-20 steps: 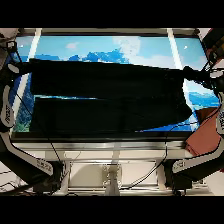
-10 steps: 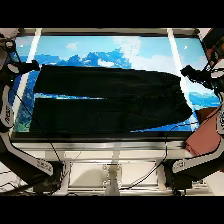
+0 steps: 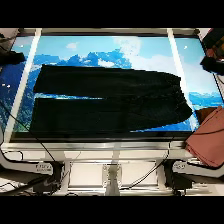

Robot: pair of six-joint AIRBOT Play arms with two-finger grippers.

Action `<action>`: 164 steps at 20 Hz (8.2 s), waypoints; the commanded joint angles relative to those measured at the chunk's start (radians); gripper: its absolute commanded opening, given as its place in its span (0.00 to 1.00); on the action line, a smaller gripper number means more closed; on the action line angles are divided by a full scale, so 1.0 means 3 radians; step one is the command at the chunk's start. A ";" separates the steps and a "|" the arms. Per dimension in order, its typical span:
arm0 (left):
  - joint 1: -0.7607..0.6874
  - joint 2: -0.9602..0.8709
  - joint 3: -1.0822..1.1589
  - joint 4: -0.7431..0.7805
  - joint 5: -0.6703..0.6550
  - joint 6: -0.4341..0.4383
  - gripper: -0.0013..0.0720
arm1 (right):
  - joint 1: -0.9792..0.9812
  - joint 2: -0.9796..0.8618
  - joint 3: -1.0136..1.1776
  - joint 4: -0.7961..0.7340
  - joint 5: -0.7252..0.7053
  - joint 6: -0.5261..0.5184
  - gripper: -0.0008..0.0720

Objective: Fold the clothes and pants, and hang the long-sleeved shirts on hangers.

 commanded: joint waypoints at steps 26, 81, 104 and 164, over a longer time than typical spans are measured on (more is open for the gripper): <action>0.1040 0.1923 -0.2333 -0.0121 -0.1134 -0.0011 0.06 | -0.1118 0.1383 -0.3076 0.0233 0.0301 0.0959 0.59; 0.1620 0.1982 -0.3835 -0.1045 -0.0154 0.0080 0.05 | -0.1338 0.0928 -0.2757 0.0870 0.0788 -0.0221 0.05; -0.0205 -0.0463 -0.0284 -0.0440 0.0493 -0.1610 0.05 | 0.0805 -0.0042 -0.0668 -0.0966 -0.1003 0.3143 0.05; -0.0136 -0.1396 -0.0107 -0.1110 0.0407 -0.1381 0.05 | 0.1011 -0.0449 -0.0282 -0.0880 -0.1441 0.1877 0.53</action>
